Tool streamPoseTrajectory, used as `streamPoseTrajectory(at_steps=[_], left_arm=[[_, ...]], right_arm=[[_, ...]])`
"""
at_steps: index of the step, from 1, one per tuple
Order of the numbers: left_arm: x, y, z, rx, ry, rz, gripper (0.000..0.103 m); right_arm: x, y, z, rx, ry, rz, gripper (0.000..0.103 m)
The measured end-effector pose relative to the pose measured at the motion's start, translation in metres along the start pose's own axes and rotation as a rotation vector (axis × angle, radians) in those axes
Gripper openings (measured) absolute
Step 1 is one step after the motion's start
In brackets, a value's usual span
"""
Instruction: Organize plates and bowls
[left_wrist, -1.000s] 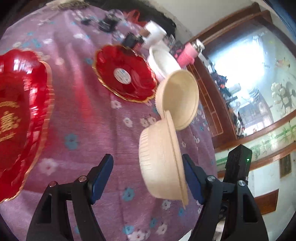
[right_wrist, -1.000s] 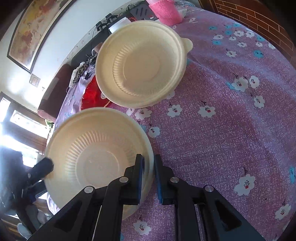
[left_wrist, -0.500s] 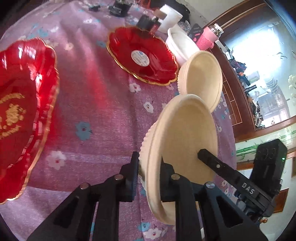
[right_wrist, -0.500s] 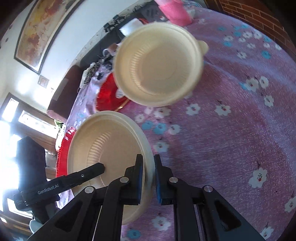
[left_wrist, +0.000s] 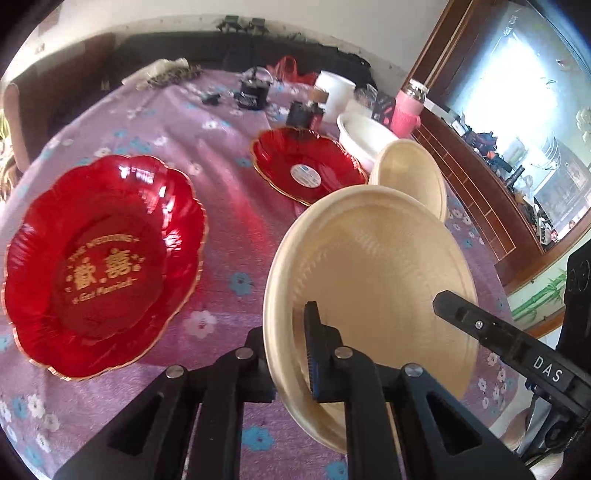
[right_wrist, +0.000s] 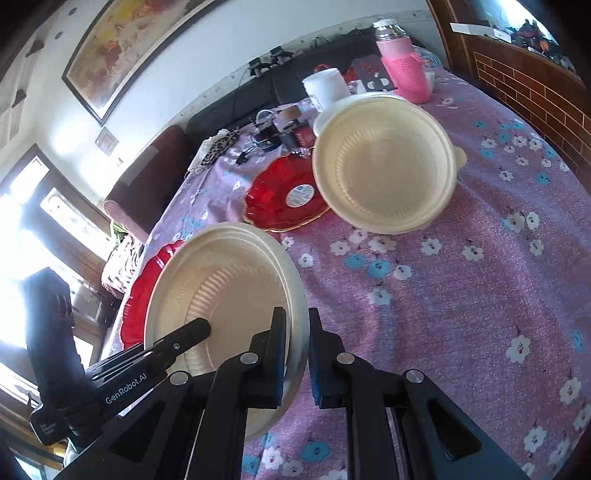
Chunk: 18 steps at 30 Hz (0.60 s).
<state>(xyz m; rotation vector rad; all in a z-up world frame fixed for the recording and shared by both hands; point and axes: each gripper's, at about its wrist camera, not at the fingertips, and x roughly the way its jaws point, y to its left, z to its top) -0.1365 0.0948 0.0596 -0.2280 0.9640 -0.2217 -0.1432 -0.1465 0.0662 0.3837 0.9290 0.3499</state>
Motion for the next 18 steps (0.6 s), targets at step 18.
streamPoseTrajectory(at_steps=[18], left_arm=[[-0.056,0.008,-0.012,0.02,-0.155,0.099,0.011]], right_arm=[[-0.017,0.041,-0.011,-0.074,-0.038,0.058,0.012]])
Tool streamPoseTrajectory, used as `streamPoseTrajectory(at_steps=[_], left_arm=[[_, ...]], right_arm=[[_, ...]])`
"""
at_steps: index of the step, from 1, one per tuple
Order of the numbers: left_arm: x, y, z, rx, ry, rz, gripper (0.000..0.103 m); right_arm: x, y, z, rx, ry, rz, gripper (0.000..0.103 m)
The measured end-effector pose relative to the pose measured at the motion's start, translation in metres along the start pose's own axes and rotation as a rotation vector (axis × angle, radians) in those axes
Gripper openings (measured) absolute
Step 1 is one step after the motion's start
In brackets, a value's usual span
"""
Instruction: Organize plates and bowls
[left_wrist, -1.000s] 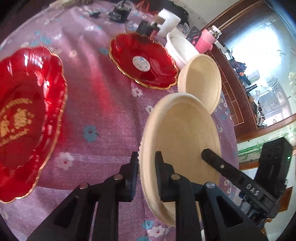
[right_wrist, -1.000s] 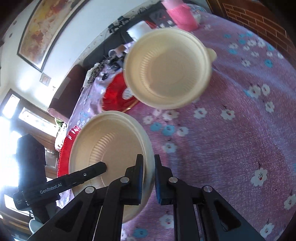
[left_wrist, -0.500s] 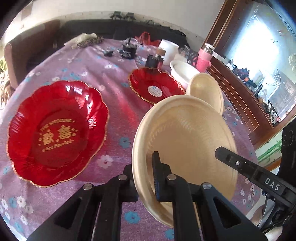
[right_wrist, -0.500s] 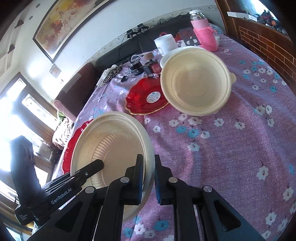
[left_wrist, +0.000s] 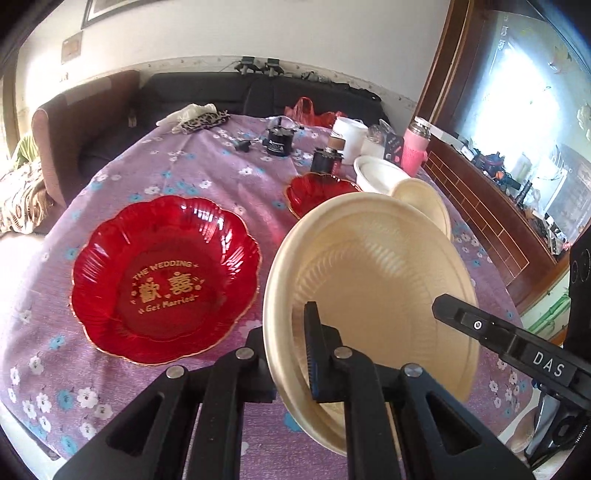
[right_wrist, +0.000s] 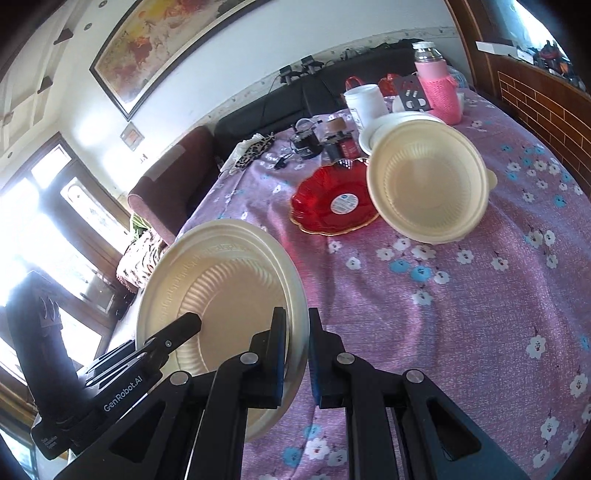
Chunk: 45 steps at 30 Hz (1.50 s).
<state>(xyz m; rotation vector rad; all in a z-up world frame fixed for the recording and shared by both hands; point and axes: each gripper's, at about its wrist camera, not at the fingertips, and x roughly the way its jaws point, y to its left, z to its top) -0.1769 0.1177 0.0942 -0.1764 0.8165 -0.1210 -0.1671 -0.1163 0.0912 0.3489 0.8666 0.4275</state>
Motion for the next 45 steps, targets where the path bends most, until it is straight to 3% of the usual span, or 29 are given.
streamPoseTrajectory(at_steps=[12,21,30,40,44,45], left_arm=[[-0.011,0.029,0.004,-0.037,-0.052,0.065,0.011],[-0.007,0.087,0.026,-0.112,-0.082,0.143,0.014],[0.03,0.162,0.045,-0.205,-0.023,0.225,0.016],[0.071,0.182,0.04,-0.222,0.069,0.224,0.016],[0.071,0.181,0.038,-0.231,0.067,0.211,0.029],[0.071,0.179,0.038,-0.227,0.066,0.21,0.037]], right_arm=[[0.023,0.034,0.013,-0.048,0.022,0.004,0.012],[0.078,0.088,0.042,-0.113,0.064,0.034,0.012],[0.162,0.132,0.055,-0.156,0.164,0.021,0.012],[0.206,0.122,0.052,-0.125,0.236,-0.013,0.012],[0.211,0.124,0.052,-0.15,0.24,-0.018,0.013],[0.212,0.124,0.051,-0.15,0.236,-0.018,0.013]])
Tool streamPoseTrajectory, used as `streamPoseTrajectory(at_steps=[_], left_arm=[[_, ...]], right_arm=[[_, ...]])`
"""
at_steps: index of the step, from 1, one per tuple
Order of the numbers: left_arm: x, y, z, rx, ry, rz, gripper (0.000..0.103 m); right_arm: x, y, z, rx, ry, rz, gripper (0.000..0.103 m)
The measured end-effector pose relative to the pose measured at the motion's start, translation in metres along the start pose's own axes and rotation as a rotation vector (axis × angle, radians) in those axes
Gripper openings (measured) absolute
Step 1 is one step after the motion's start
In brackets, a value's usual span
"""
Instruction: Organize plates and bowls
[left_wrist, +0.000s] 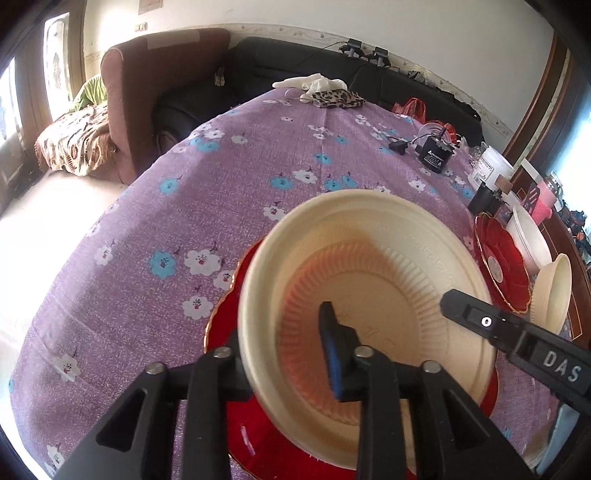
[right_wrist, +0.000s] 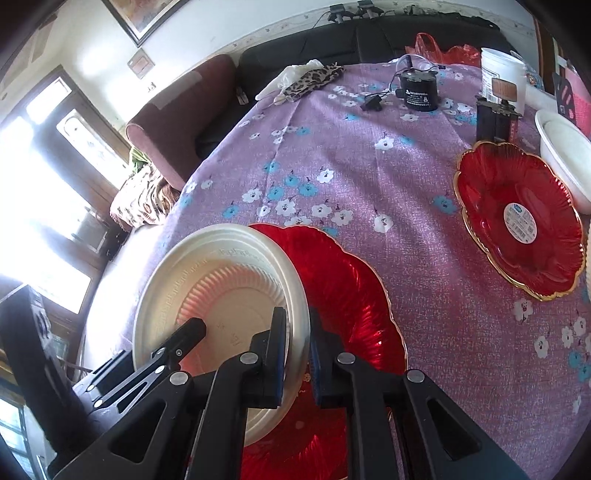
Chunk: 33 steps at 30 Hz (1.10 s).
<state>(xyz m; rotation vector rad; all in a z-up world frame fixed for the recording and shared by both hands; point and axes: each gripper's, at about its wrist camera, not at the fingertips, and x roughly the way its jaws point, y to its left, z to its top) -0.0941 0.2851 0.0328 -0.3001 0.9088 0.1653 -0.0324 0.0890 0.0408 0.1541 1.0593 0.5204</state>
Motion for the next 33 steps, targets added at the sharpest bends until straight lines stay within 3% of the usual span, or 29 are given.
streamPoseTrajectory(at_steps=[3,5,7,9,18,23,27,33], left_arm=[[-0.006,-0.005,0.0,0.015,-0.02,0.008,0.052],[-0.011,-0.006,-0.001,0.017,-0.028,0.008,0.055],[-0.017,-0.006,-0.001,0.015,-0.042,0.012,0.061],[-0.025,-0.005,-0.001,0.011,-0.064,0.018,0.067],[-0.056,-0.009,0.001,0.004,-0.129,0.022,0.068],[-0.077,-0.026,0.0,0.016,-0.172,-0.025,0.069],[-0.087,-0.045,-0.001,0.02,-0.205,-0.076,0.077],[-0.077,-0.085,-0.008,0.08,-0.162,-0.127,0.077]], right_arm=[[0.001,-0.001,-0.001,0.008,-0.006,-0.007,0.014],[0.0,-0.003,0.0,0.016,-0.017,-0.009,0.025],[-0.004,-0.007,-0.001,0.027,-0.035,-0.001,0.042],[-0.011,-0.01,-0.001,0.034,-0.06,0.009,0.043],[-0.06,-0.039,-0.007,0.065,-0.158,0.022,0.044],[-0.097,-0.082,-0.02,0.143,-0.22,0.007,0.044],[-0.119,-0.121,-0.03,0.213,-0.26,-0.037,0.051],[-0.121,-0.169,-0.039,0.318,-0.252,-0.07,0.051]])
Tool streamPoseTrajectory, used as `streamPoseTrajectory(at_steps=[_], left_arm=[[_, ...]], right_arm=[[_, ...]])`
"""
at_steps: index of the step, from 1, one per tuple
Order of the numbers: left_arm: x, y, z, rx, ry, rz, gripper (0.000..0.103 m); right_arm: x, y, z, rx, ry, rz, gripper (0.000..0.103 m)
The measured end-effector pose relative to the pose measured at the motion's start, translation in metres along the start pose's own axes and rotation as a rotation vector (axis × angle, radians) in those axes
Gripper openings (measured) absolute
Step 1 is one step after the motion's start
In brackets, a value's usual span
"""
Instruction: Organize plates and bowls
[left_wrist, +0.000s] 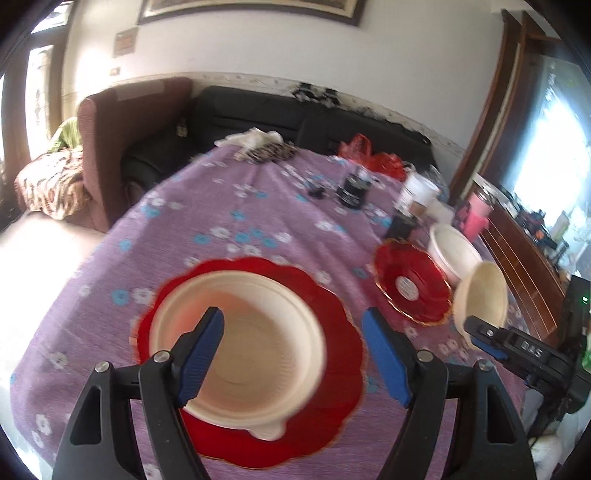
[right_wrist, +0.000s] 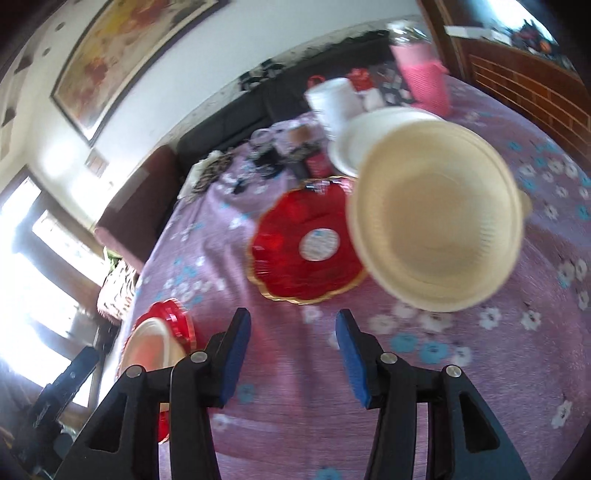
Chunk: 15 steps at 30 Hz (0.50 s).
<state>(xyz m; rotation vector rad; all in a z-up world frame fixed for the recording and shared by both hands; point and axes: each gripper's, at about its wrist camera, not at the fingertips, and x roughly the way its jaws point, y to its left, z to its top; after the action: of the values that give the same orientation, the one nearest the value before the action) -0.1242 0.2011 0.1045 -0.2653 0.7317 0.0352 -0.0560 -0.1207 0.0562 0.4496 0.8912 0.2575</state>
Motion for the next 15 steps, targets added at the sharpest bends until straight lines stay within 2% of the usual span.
streamPoseTrajectory(at_steps=[6,9,13,15], left_arm=[[0.01,-0.02,-0.007,0.012,0.033,-0.042,0.077],[0.005,-0.011,-0.006,-0.036,0.007,-0.049,0.077],[-0.003,0.009,-0.001,-0.107,-0.019,-0.049,0.077],[-0.005,0.012,0.0,-0.112,-0.023,-0.045,0.077]], right_arm=[[0.027,-0.033,0.008,0.103,0.05,-0.021,0.051],[0.043,-0.042,0.011,0.169,0.075,0.001,0.051],[0.062,-0.042,0.012,0.258,0.067,0.006,0.051],[0.067,-0.042,0.014,0.317,0.028,-0.01,0.052]])
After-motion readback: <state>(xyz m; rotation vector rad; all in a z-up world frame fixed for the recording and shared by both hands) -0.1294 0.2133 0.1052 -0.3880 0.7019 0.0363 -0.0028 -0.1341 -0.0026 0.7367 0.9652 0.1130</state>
